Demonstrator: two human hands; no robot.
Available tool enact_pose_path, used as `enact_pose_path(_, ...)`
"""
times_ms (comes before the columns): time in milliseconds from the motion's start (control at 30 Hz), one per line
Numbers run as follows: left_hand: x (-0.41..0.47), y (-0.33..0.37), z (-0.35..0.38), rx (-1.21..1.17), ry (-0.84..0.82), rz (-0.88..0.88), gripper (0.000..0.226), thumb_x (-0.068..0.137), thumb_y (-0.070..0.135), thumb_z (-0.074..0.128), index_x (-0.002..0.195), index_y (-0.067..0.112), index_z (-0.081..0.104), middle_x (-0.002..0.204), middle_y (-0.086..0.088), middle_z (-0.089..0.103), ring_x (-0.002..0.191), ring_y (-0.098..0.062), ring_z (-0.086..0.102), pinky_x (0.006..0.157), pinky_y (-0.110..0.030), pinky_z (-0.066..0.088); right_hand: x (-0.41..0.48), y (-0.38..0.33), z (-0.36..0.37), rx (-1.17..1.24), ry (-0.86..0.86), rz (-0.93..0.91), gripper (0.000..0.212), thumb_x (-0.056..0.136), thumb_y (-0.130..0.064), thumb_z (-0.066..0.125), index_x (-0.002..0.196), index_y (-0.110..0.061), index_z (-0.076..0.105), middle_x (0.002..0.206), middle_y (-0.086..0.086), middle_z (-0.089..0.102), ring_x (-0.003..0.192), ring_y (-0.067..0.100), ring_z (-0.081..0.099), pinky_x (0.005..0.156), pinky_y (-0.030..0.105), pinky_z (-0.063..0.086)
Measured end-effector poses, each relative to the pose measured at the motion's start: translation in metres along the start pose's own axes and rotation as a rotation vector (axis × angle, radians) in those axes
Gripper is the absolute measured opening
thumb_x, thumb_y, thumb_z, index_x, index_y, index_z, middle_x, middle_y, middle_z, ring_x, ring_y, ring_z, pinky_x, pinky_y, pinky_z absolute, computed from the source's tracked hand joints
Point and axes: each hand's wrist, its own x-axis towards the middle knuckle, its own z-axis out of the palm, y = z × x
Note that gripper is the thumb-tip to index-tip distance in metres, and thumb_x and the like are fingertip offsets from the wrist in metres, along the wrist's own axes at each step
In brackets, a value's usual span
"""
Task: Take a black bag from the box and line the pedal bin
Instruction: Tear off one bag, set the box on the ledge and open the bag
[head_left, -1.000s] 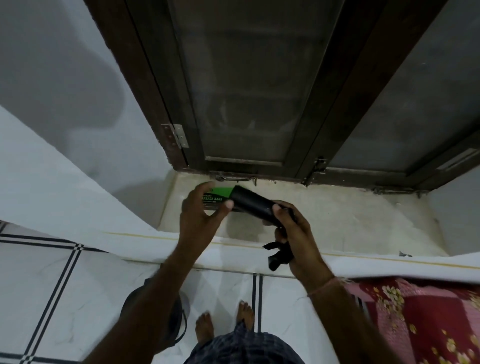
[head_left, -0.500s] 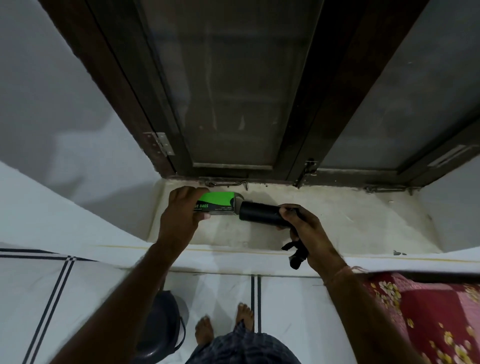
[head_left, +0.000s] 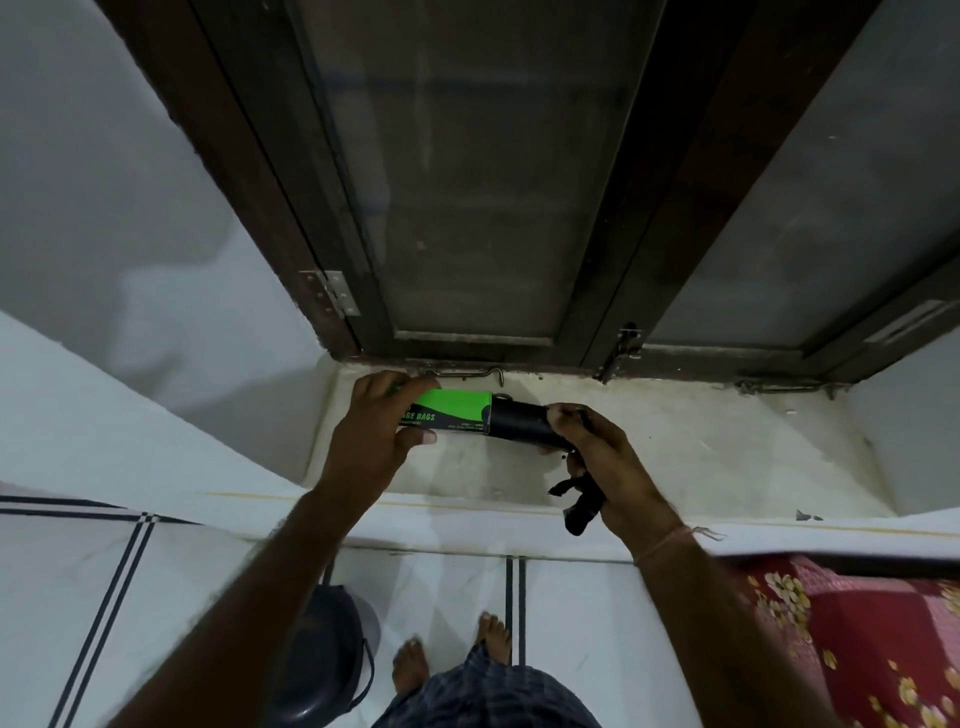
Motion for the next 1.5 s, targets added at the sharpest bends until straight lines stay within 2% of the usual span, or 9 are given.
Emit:
enact_pose_path(100,-0.006,-0.003,0.006,-0.085,-0.018,-0.011,0.054,0.086,0.026,0.077,0.136,0.024,0.058,0.131,-0.004,0.058,0.121,-0.022,0.045,0.083,-0.036,0.053,-0.01,0.002,0.01,-0.08,-0.071,-0.131,0.022,0.096,-0.02,0.069,0.117,-0.021,0.072,0.079,-0.02,0.069,0.062,-0.002,0.059,0.065,0.034,0.057)
enact_pose_path(300,-0.019,-0.004,0.011,-0.129,-0.031,-0.051,0.055,0.085,0.043,0.068,0.136,0.028,0.057,0.121,0.011,0.053,0.113,-0.016,0.043,0.084,-0.013,0.035,-0.012,0.005,0.028,-0.133,-0.057,-0.157,0.033,0.092,-0.021,0.074,0.123,-0.03,0.066,0.103,0.002,0.072,0.087,0.012,0.067,0.055,0.037,0.059)
enact_pose_path(433,-0.025,-0.005,0.013,-0.191,-0.004,-0.114,0.062,0.079,0.058,0.064,0.135,0.031,0.059,0.117,0.012,0.054,0.11,-0.018,0.049,0.087,-0.026,0.041,-0.015,0.014,0.037,-0.099,0.077,-0.199,0.029,0.091,-0.022,0.075,0.118,-0.026,0.063,0.083,-0.004,0.071,0.081,0.014,0.066,0.057,0.045,0.059)
enact_pose_path(533,-0.032,-0.005,0.017,-0.245,0.013,-0.143,0.065,0.078,0.061,0.064,0.135,0.03,0.059,0.118,0.01,0.057,0.109,-0.02,0.054,0.09,-0.036,0.048,-0.022,0.015,0.041,-0.155,-0.033,-0.291,0.026,0.1,-0.028,0.063,0.124,-0.024,0.068,0.112,-0.002,0.075,0.092,0.016,0.07,0.056,0.027,0.058)
enact_pose_path(633,-0.038,-0.005,0.017,-0.292,0.04,-0.16,0.065,0.079,0.061,0.065,0.135,0.029,0.06,0.118,0.011,0.057,0.108,-0.018,0.055,0.092,-0.04,0.051,-0.026,0.015,0.04,-0.18,-0.155,-0.259,0.034,0.099,-0.034,0.061,0.133,-0.029,0.066,0.124,-0.001,0.07,0.062,0.003,0.061,0.047,0.027,0.05)
enact_pose_path(833,-0.044,-0.004,0.019,-0.329,0.061,-0.161,0.065,0.079,0.059,0.067,0.135,0.027,0.06,0.121,0.009,0.059,0.108,-0.018,0.055,0.091,-0.042,0.052,-0.013,0.021,0.039,-0.271,-0.033,-0.318,0.038,0.087,-0.017,0.079,0.124,-0.02,0.072,0.114,0.0,0.068,0.099,0.01,0.067,0.077,0.033,0.059)
enact_pose_path(933,-0.047,-0.003,0.019,-0.34,0.073,-0.177,0.066,0.078,0.059,0.066,0.135,0.025,0.06,0.12,0.008,0.058,0.108,-0.018,0.056,0.091,-0.041,0.052,-0.016,0.022,0.043,-0.192,0.12,-0.28,0.038,0.084,-0.015,0.082,0.119,-0.019,0.069,0.094,-0.001,0.072,0.076,0.003,0.066,0.056,0.024,0.055)
enact_pose_path(1200,-0.051,-0.003,0.018,-0.314,0.083,-0.097,0.06,0.082,0.051,0.068,0.133,0.022,0.062,0.122,0.011,0.057,0.111,-0.019,0.054,0.092,-0.031,0.047,-0.019,0.03,0.053,-0.166,0.036,-0.326,0.036,0.088,-0.003,0.075,0.124,-0.01,0.072,0.107,0.005,0.076,0.058,-0.007,0.06,0.062,0.004,0.044)
enact_pose_path(1500,-0.053,-0.006,0.019,-0.356,0.142,-0.147,0.057,0.08,0.035,0.076,0.134,0.026,0.061,0.121,0.011,0.057,0.111,-0.019,0.054,0.091,-0.035,0.049,-0.02,0.044,0.053,-0.17,0.214,-0.407,0.037,0.087,-0.012,0.079,0.119,-0.031,0.073,0.11,-0.007,0.068,0.083,0.017,0.066,0.076,0.037,0.058)
